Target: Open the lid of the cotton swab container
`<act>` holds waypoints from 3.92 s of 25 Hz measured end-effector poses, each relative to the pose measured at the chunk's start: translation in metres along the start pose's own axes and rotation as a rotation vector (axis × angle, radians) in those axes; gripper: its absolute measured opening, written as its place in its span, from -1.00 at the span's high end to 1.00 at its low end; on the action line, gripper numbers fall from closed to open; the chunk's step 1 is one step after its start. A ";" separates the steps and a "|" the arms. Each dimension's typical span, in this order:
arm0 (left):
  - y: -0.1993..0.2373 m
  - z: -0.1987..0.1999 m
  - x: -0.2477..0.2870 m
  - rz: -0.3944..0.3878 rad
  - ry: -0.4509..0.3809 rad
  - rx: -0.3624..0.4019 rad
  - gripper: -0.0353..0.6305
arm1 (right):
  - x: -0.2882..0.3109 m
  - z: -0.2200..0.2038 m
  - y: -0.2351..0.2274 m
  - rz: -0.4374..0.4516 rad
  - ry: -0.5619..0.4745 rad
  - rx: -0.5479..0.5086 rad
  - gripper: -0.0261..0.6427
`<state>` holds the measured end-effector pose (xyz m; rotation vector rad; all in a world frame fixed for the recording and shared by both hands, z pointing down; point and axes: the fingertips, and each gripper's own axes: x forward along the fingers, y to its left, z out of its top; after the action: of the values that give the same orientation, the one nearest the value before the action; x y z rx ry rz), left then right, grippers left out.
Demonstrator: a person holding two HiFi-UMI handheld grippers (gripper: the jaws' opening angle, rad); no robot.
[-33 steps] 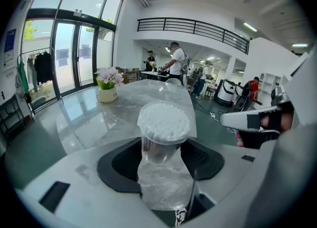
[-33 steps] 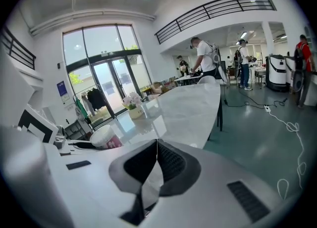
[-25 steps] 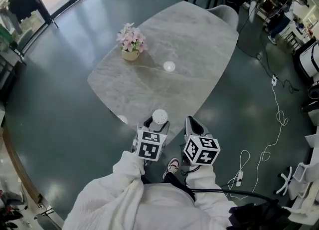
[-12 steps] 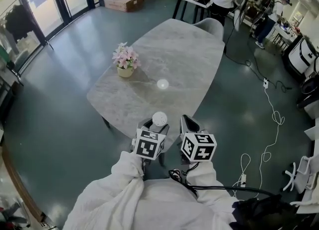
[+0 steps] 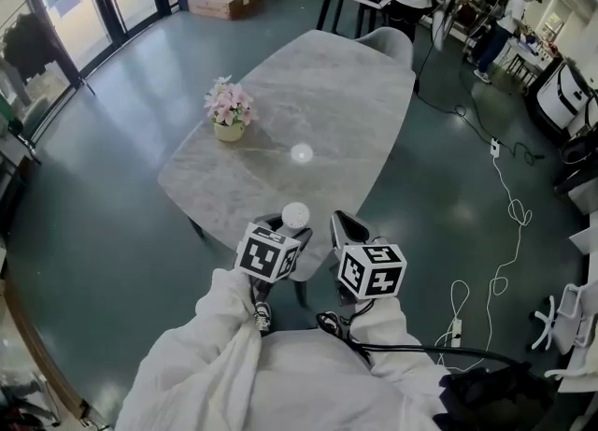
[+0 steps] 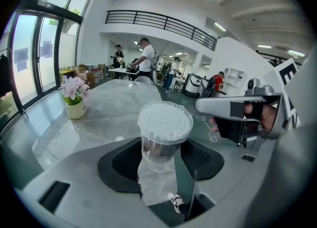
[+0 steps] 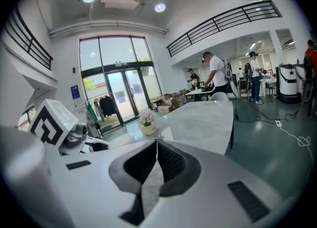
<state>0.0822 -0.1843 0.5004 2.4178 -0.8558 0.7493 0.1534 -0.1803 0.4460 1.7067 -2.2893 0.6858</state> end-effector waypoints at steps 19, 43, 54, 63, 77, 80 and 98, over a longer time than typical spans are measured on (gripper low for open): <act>0.007 -0.015 -0.013 -0.074 0.076 0.189 0.15 | 0.000 -0.011 0.075 0.421 0.091 -0.156 0.15; -0.032 -0.030 -0.027 -0.270 0.153 0.312 0.15 | -0.008 -0.030 0.097 0.601 0.174 -0.509 0.02; -0.036 -0.030 -0.026 -0.279 0.138 0.336 0.15 | -0.011 -0.031 0.094 0.584 0.195 -0.472 0.06; -0.038 -0.028 -0.027 -0.279 0.124 0.336 0.16 | -0.013 -0.024 0.094 0.622 0.229 -0.331 0.06; -0.036 -0.045 -0.040 -0.354 0.199 0.327 0.16 | -0.037 -0.028 0.102 0.691 0.171 -0.596 0.06; -0.040 -0.046 -0.040 -0.368 0.201 0.333 0.16 | -0.034 -0.029 0.102 0.683 0.165 -0.649 0.09; -0.047 -0.055 -0.036 -0.371 0.230 0.383 0.16 | -0.038 -0.018 0.105 0.736 0.193 -0.675 0.23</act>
<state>0.0719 -0.1043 0.5080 2.6353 -0.1722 1.0886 0.0640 -0.1158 0.4204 0.4790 -2.5561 0.1132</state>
